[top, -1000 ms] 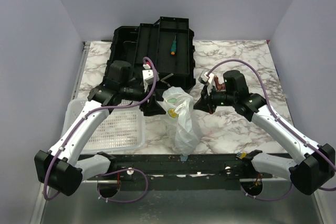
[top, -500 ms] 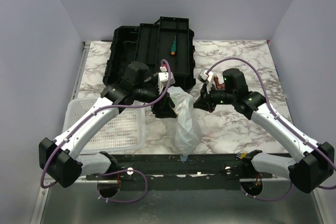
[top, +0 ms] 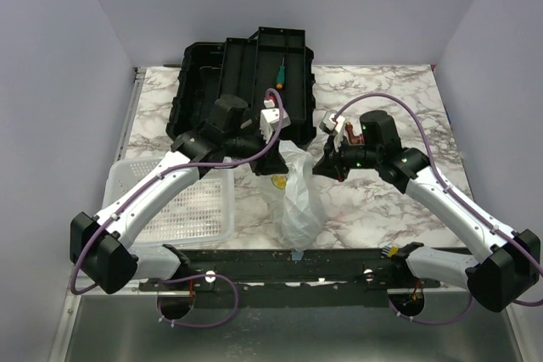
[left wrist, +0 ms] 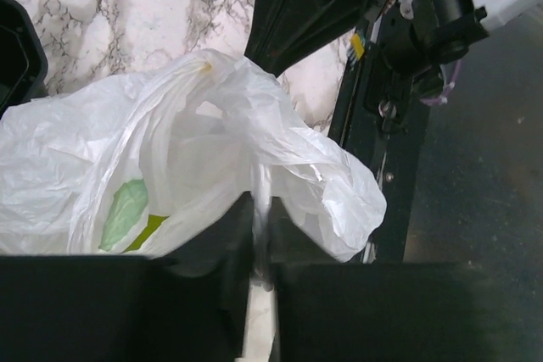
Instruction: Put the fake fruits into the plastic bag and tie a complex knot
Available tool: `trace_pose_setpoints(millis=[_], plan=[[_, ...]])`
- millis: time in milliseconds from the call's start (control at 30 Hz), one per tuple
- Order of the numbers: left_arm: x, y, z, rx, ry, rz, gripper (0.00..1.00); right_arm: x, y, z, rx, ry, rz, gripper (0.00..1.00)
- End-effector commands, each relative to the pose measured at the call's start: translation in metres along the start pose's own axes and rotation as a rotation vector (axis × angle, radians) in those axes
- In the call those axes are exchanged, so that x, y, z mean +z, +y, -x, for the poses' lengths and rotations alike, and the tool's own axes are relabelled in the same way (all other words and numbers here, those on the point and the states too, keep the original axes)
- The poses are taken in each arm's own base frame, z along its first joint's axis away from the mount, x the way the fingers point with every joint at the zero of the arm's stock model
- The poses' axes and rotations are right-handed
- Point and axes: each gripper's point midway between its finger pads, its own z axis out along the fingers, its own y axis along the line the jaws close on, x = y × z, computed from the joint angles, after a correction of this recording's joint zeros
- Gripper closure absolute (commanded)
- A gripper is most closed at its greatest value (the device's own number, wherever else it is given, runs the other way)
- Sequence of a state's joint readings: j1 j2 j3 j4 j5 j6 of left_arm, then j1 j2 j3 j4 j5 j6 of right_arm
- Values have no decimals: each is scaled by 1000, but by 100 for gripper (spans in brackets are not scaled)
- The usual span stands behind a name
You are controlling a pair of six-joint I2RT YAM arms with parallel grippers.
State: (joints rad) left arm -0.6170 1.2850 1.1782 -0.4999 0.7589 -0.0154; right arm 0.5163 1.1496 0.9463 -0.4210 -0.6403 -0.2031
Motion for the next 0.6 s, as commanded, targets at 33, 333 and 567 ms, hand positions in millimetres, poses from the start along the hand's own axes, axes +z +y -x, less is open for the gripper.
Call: trace_pose_setpoints(millis=[33,333,567], plan=[[2,4,-5,26,53,19,100,-7,-6,5,-53,18,-49,99],[-36,43,-37,-18,70,199,100,-37,-33,-42,-119,202,-256,99],[-58,84,-84,17,140,359,100,-37,-46,-84,-155,309,-305,99]])
